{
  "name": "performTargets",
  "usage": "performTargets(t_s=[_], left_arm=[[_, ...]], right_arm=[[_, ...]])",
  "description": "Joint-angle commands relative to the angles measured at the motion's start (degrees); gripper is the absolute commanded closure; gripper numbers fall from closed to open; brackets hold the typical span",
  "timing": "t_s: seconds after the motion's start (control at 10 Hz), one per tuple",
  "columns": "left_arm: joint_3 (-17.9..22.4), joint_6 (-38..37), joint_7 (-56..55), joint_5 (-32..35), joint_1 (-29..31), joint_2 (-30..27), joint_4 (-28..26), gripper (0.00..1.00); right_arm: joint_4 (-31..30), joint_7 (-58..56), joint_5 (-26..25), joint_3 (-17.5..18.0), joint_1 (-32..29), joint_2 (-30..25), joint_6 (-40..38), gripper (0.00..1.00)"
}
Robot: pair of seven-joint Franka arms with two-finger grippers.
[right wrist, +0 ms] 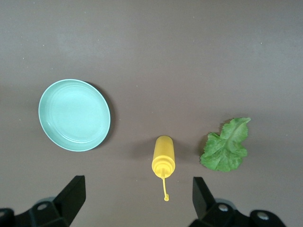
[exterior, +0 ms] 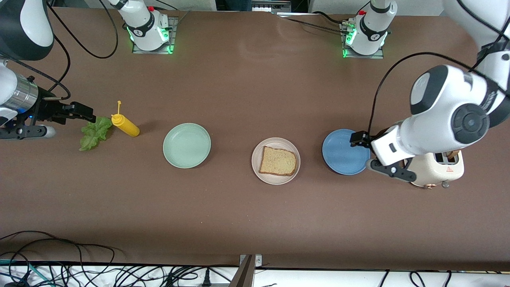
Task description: Make sandwich on beige plate with both arms
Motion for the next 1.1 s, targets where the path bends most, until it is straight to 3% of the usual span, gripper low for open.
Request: performTargets(t_s=[0.0, 0.8, 1.0], left_arm=[[0.0, -4.6, -0.3, 1.6, 2.3, -4.1, -0.4, 0.0], [0.1, -11.2, 0.2, 0.9, 10.6, -11.3, -0.1, 0.0], [2.4, -10.8, 0.2, 1.0, 11.1, -14.5, -1.9, 0.0]], right_arm=[[-0.5, -0.4, 1.1, 0.3, -0.6, -0.6, -0.3, 0.0], [-0.5, -0.4, 1.1, 0.3, -0.6, -0.6, -0.3, 0.0], [-0.5, -0.4, 1.1, 0.2, -0.6, -0.6, -0.3, 0.0]])
